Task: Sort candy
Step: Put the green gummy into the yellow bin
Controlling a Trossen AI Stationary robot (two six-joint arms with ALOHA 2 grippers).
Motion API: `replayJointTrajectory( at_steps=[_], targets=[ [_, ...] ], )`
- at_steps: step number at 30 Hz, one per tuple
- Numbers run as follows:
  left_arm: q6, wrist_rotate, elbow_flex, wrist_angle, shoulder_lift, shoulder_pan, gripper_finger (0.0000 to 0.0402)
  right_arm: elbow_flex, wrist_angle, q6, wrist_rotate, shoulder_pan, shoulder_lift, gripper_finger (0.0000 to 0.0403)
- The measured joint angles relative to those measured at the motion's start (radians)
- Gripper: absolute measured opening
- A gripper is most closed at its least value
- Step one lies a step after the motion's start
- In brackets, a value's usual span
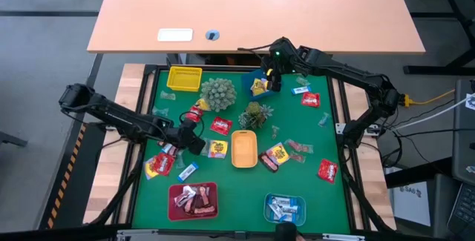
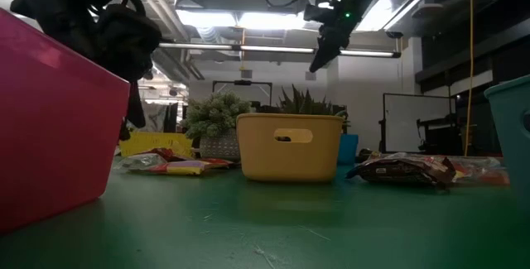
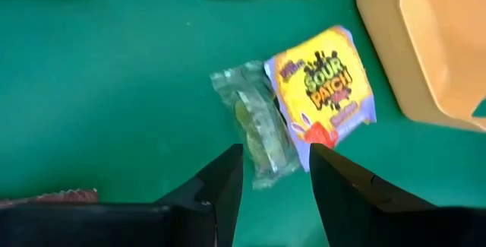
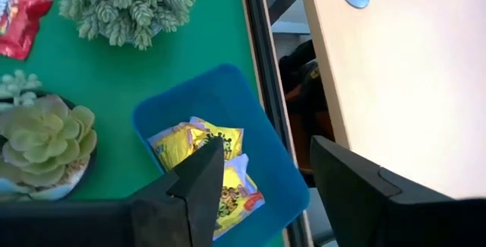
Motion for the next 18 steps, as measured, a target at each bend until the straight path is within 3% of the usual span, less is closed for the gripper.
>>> replayJointTrajectory(
  at_steps=[8, 18],
  targets=[
    [-0.046, -0.006, 0.0, 0.001, 0.005, -0.001, 0.0139, 0.0, -0.022, 0.008, 0.0, 0.0, 0.0, 0.0198],
    [-0.049, -0.002, -0.001, 0.068, 0.137, -0.009, 0.0139, 0.0, -0.019, 0.01, 0.0, 0.0, 0.0, 0.0198]
  ],
)
